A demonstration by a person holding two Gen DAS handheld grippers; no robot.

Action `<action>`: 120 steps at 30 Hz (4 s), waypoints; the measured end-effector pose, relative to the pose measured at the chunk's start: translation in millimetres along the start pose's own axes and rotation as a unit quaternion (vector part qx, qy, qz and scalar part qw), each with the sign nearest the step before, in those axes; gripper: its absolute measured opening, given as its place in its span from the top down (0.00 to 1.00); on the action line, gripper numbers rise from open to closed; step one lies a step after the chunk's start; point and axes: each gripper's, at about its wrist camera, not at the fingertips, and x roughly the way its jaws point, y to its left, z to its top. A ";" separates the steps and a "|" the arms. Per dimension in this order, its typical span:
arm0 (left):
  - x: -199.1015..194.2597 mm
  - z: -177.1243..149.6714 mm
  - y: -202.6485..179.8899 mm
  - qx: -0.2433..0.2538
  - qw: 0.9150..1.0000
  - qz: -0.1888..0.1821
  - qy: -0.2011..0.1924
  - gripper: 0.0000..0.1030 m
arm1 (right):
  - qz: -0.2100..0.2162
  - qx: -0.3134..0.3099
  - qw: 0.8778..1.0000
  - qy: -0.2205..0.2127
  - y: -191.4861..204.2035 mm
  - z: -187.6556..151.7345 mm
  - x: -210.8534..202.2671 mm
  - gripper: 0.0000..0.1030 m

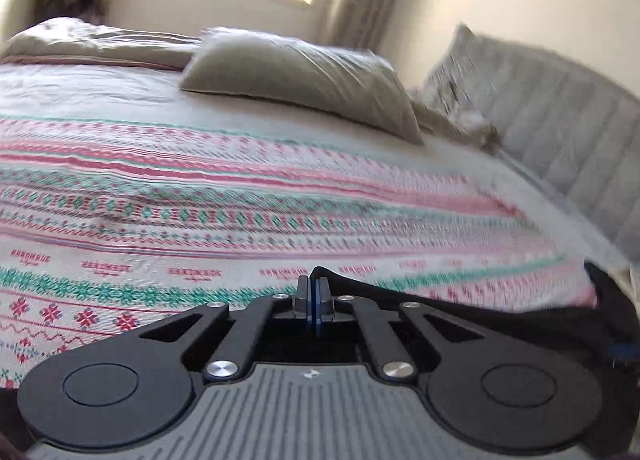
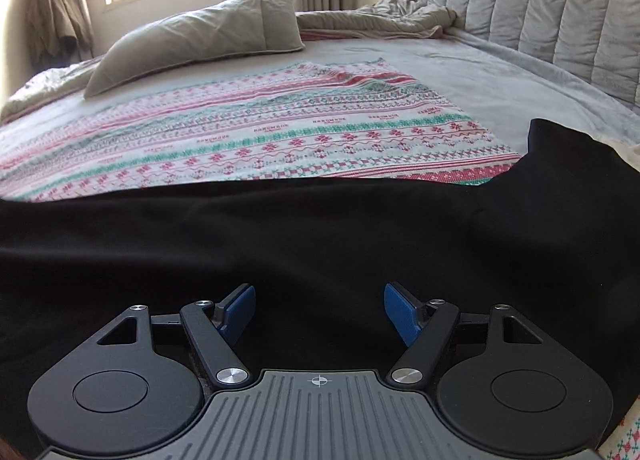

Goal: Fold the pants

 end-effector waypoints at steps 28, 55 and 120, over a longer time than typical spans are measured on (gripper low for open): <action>30.9 -9.0 -16.4 0.086 0.992 0.060 0.070 0.81 | -0.083 -0.025 0.996 -0.011 -129.7 62.6 25.8 0.92; -50.4 -50.2 -104.5 0.162 0.985 0.051 -0.004 0.20 | -0.100 -0.029 0.990 -0.092 -112.3 73.1 -59.2 0.39; -200.7 -163.3 2.2 0.153 0.986 0.032 0.062 0.07 | 0.081 -0.110 0.991 -0.009 14.3 -49.2 -49.9 0.21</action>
